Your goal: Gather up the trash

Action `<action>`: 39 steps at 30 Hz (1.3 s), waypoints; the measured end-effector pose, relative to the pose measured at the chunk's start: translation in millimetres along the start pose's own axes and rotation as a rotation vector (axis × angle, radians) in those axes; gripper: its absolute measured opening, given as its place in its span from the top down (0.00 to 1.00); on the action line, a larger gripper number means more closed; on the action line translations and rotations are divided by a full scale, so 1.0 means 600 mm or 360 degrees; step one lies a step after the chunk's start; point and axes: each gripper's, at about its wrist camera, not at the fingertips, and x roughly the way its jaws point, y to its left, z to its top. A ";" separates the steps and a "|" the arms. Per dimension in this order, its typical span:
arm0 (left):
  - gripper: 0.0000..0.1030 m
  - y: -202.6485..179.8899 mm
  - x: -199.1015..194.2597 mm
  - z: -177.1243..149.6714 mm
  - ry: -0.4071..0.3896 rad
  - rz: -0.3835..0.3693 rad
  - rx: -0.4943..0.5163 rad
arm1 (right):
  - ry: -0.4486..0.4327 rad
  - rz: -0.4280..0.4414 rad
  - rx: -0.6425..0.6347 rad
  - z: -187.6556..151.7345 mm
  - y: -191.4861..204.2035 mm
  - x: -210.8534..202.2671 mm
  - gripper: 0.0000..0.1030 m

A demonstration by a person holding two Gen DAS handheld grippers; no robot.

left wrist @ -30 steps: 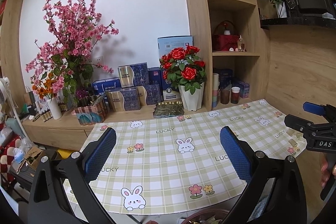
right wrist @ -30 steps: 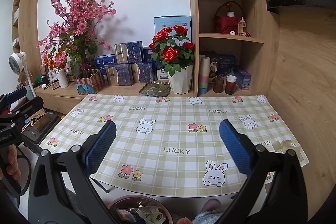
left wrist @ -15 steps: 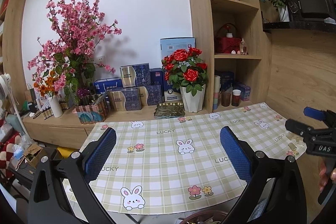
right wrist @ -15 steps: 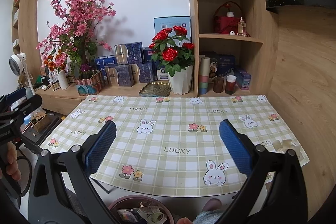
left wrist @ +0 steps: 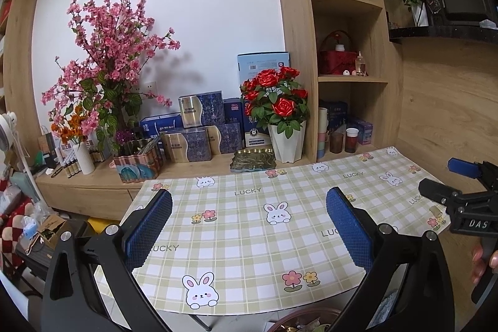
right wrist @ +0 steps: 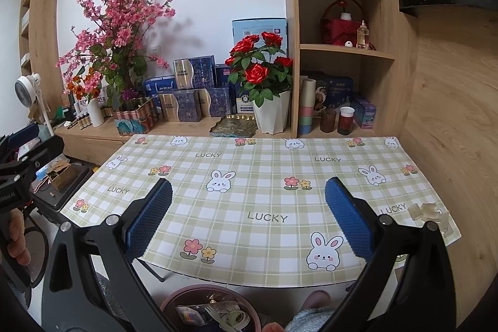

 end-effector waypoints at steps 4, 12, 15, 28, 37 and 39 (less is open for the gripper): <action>0.06 0.000 0.001 -0.001 0.0006 0.0003 -0.0002 | -0.0009 -0.0016 0.0017 0.001 -0.007 -0.002 0.06; 0.06 -0.003 0.003 -0.003 0.0017 0.0004 0.0006 | -0.0010 -0.0028 0.0039 0.000 -0.015 -0.004 0.06; 0.06 -0.004 0.003 -0.003 0.0018 0.0003 0.0007 | -0.0009 -0.0032 0.0041 0.000 -0.018 -0.004 0.06; 0.06 -0.001 0.008 -0.009 0.0034 -0.0006 -0.0013 | -0.0008 -0.0033 0.0053 -0.003 -0.022 -0.006 0.06; 0.06 0.006 0.007 -0.008 0.0046 0.0006 -0.0023 | -0.0011 -0.0030 0.0055 -0.004 -0.022 -0.009 0.06; 0.06 0.004 0.007 -0.008 0.0042 0.0023 -0.0007 | -0.0012 -0.0030 0.0054 -0.004 -0.022 -0.008 0.06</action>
